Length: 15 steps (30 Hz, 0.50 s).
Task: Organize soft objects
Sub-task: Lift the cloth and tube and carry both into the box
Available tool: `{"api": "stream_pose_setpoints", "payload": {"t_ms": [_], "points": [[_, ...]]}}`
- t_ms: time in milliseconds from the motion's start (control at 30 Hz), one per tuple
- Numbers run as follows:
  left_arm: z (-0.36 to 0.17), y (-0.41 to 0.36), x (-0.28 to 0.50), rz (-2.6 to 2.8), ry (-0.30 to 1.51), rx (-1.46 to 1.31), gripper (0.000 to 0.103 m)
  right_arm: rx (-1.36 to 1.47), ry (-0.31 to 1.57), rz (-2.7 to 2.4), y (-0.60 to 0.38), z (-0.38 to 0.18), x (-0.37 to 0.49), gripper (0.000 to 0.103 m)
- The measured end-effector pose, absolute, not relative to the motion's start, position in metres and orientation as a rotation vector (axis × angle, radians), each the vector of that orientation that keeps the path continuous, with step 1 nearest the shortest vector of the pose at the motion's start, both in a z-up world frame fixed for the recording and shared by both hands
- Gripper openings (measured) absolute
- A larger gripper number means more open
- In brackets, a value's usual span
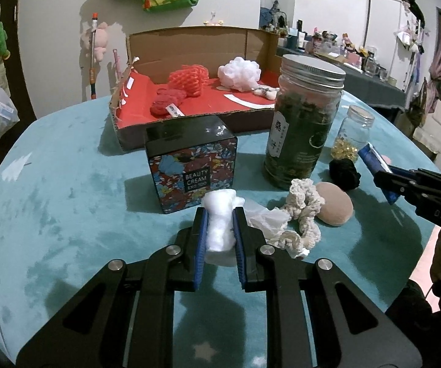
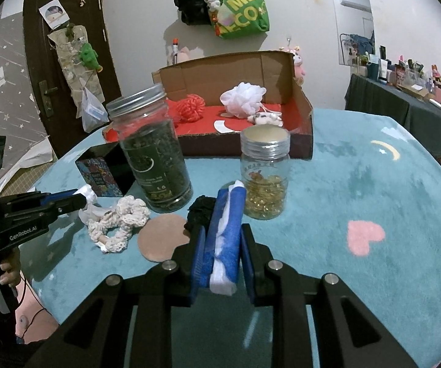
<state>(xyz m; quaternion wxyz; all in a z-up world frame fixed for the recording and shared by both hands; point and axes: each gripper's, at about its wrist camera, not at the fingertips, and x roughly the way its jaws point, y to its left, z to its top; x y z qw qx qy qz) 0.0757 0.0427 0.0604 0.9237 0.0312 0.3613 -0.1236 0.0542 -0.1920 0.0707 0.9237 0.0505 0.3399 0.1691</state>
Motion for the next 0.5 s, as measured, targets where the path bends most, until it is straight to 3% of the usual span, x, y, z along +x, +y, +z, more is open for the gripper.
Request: {"api": "stream_pose_setpoints", "payload": {"t_ms": [500], "points": [[0.061, 0.066, 0.076, -0.189, 0.756, 0.047, 0.016, 0.129, 0.719, 0.301, -0.219, 0.067, 0.054, 0.025]]}}
